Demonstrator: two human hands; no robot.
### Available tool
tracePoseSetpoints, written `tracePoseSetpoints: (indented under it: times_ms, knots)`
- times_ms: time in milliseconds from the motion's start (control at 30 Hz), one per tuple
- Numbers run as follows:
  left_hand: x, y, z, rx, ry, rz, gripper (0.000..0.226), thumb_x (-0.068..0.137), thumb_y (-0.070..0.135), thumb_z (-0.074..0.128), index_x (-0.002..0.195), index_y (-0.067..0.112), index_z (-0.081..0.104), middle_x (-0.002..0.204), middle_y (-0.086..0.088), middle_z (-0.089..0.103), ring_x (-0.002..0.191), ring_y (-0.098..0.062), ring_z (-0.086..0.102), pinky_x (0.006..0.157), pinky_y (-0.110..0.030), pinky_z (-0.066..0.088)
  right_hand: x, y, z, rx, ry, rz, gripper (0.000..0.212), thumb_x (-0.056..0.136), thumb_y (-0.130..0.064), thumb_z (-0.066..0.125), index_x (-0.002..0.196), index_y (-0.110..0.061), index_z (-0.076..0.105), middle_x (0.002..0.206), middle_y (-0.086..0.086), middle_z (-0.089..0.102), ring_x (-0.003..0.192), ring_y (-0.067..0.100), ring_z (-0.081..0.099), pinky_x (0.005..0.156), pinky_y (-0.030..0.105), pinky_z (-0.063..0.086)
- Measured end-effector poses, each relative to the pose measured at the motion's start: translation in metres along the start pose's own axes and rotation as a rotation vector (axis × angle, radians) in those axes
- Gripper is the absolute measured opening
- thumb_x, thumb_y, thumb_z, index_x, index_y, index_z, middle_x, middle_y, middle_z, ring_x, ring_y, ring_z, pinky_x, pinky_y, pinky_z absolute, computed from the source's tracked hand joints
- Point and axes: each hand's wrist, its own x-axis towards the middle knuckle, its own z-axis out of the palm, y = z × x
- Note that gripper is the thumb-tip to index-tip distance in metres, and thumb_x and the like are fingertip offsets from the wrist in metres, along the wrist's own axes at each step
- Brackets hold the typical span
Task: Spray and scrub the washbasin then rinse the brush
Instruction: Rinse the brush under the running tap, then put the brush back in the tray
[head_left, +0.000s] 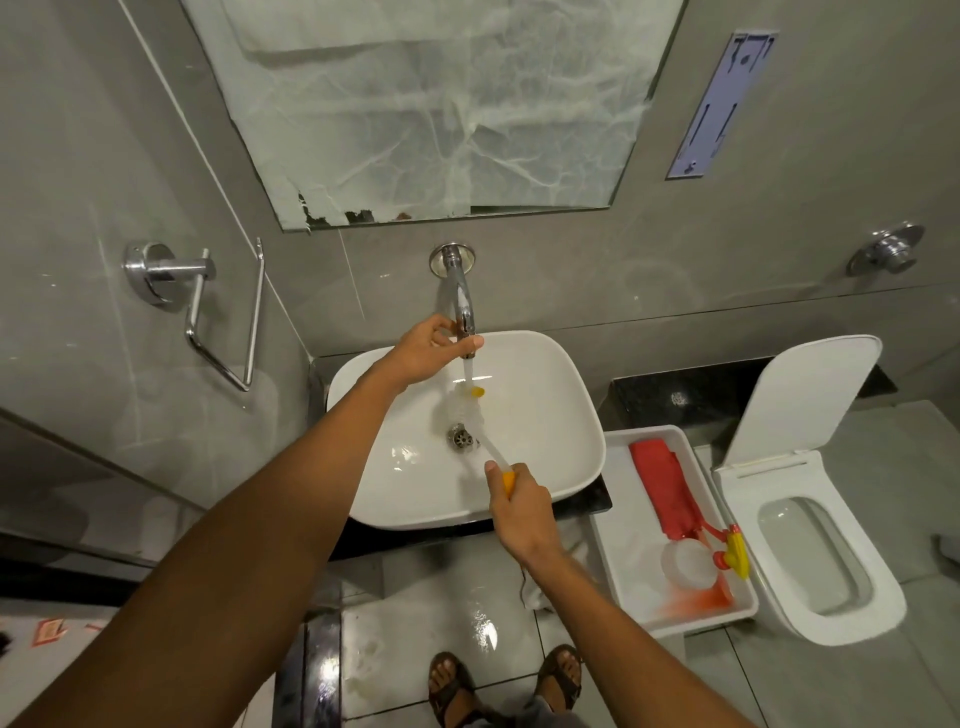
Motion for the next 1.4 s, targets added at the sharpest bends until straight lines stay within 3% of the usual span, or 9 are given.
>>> tracePoseSetpoints:
  times_ms: [200, 300, 500, 700, 833, 933, 1067, 1233, 1400]
  knots:
    - [0.004, 0.0, -0.006, -0.104, -0.075, 0.034, 0.038, 0.099, 0.031, 0.079, 0.127, 0.007, 0.074, 0.116, -0.01, 0.082, 0.106, -0.012, 0.073, 0.104, -0.03, 0.048, 0.0, 0.009, 0.006, -0.141, 0.06, -0.047, 0.043, 0.109, -0.052, 0.04, 0.101, -0.012, 0.055, 0.083, 0.004, 0.064, 0.079, 0.027, 0.065, 0.069, 0.035, 0.049]
    - [0.007, -0.004, 0.002, -0.125, 0.015, 0.045, 0.038, 0.092, 0.029, 0.086, 0.118, 0.003, 0.075, 0.096, -0.002, 0.081, 0.072, 0.008, 0.072, 0.083, -0.019, 0.05, 0.0, 0.01, 0.005, -0.109, 0.071, -0.045, 0.044, 0.109, -0.051, 0.041, 0.104, -0.01, 0.057, 0.085, 0.005, 0.065, 0.082, 0.029, 0.067, 0.072, 0.038, 0.053]
    - [0.006, -0.005, 0.037, -0.124, 0.359, 0.055, 0.048, 0.082, 0.03, 0.095, 0.095, 0.011, 0.053, 0.084, -0.002, 0.064, 0.075, -0.018, 0.066, 0.07, -0.028, 0.052, 0.003, 0.009, 0.004, -0.093, 0.081, -0.057, 0.045, 0.109, -0.05, 0.042, 0.106, -0.008, 0.057, 0.089, 0.01, 0.068, 0.085, 0.032, 0.07, 0.078, 0.046, 0.059]
    - [0.004, 0.006, 0.062, 0.047, 0.59, 0.07, 0.05, 0.088, 0.03, 0.088, 0.096, 0.015, 0.041, 0.096, -0.005, 0.052, 0.091, -0.025, 0.048, 0.099, -0.049, 0.046, 0.007, 0.008, 0.008, -0.054, 0.069, -0.05, 0.043, 0.108, -0.051, 0.042, 0.106, -0.011, 0.057, 0.087, 0.003, 0.065, 0.082, 0.025, 0.068, 0.073, 0.039, 0.058]
    - [0.001, -0.002, 0.058, 0.042, 0.56, 0.128, 0.053, 0.089, 0.04, 0.088, 0.097, 0.016, 0.042, 0.094, -0.006, 0.053, 0.088, -0.025, 0.05, 0.091, -0.05, 0.051, 0.011, 0.012, 0.005, -0.037, 0.064, -0.06, 0.042, 0.108, -0.052, 0.042, 0.103, -0.013, 0.057, 0.083, 0.0, 0.064, 0.074, 0.017, 0.064, 0.064, 0.029, 0.052]
    - [-0.003, -0.013, 0.056, 0.059, 0.509, 0.081, 0.066, 0.083, 0.066, 0.082, 0.099, 0.015, 0.045, 0.09, -0.004, 0.056, 0.087, -0.027, 0.057, 0.089, -0.048, 0.051, 0.014, 0.018, -0.003, -0.004, 0.066, -0.075, 0.042, 0.109, -0.051, 0.043, 0.103, -0.012, 0.058, 0.084, 0.001, 0.066, 0.072, 0.015, 0.063, 0.064, 0.026, 0.05]
    - [-0.012, -0.023, 0.077, 0.094, 0.48, -0.098, 0.077, 0.083, 0.095, 0.047, 0.096, 0.019, 0.047, 0.097, -0.001, 0.062, 0.1, -0.031, 0.061, 0.103, -0.049, 0.044, 0.019, 0.034, -0.027, 0.059, 0.155, -0.143, 0.036, 0.108, -0.048, 0.048, 0.098, -0.015, 0.061, 0.09, 0.001, 0.071, 0.085, 0.015, 0.07, 0.076, 0.028, 0.059]
    - [-0.012, -0.017, 0.122, 0.134, 0.4, -0.194, 0.085, 0.094, 0.09, 0.019, 0.082, 0.015, 0.056, 0.092, -0.008, 0.069, 0.101, -0.038, 0.065, 0.105, -0.054, 0.046, 0.033, 0.07, -0.083, 0.088, 0.341, -0.189, 0.032, 0.108, -0.047, 0.049, 0.088, -0.024, 0.061, 0.077, -0.007, 0.065, 0.073, 0.008, 0.064, 0.066, 0.023, 0.051]
    - [-0.002, -0.007, 0.19, 0.186, 0.356, 0.039, 0.059, 0.104, 0.069, 0.046, 0.091, 0.014, 0.062, 0.098, -0.001, 0.065, 0.098, -0.03, 0.062, 0.101, -0.055, 0.051, 0.053, 0.132, -0.133, 0.058, 0.505, -0.047, 0.029, 0.109, -0.047, 0.043, 0.101, -0.026, 0.061, 0.093, -0.006, 0.069, 0.087, 0.013, 0.068, 0.077, 0.036, 0.058]
